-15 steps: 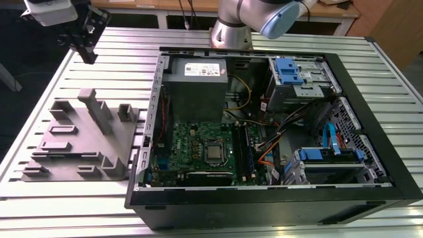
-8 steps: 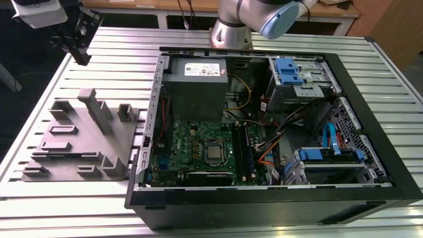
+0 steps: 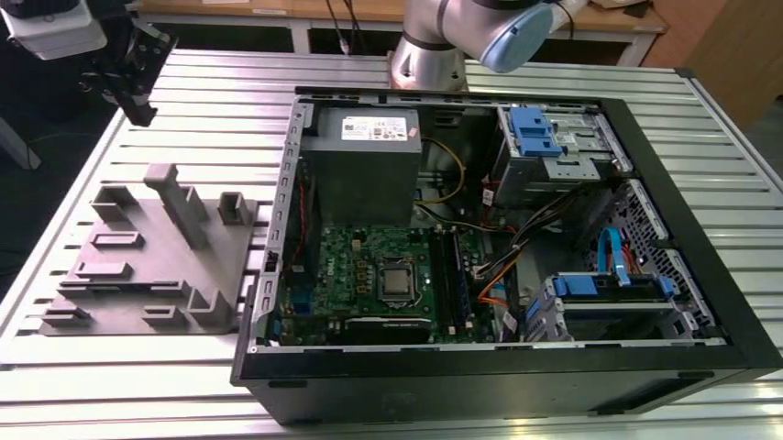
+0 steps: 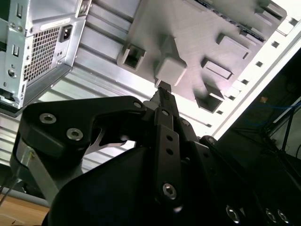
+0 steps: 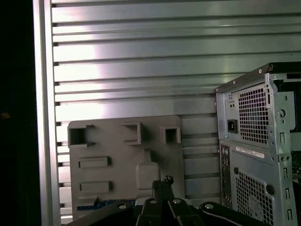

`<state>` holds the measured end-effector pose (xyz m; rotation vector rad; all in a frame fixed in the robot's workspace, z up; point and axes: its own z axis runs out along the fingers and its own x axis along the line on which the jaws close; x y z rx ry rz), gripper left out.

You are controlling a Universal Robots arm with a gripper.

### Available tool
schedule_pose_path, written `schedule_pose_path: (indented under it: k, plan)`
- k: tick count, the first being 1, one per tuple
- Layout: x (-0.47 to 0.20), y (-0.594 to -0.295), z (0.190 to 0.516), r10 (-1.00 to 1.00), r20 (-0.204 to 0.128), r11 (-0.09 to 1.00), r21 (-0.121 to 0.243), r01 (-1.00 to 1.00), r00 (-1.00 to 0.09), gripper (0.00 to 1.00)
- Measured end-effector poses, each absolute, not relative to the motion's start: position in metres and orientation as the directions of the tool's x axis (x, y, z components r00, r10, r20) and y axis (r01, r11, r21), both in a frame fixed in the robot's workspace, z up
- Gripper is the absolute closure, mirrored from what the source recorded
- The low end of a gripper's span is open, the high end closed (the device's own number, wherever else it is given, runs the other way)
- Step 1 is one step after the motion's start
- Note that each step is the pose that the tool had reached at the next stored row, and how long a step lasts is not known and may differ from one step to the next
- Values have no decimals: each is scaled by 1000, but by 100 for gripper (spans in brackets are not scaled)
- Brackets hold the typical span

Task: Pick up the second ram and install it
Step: 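Reach for the second ram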

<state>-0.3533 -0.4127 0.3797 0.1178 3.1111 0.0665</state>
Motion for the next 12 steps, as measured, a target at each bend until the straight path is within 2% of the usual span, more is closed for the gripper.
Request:
schedule_pose_path:
  k: [12]
  plan:
    - [-364,-425,371,76,-26,996,44,75,-997,93]
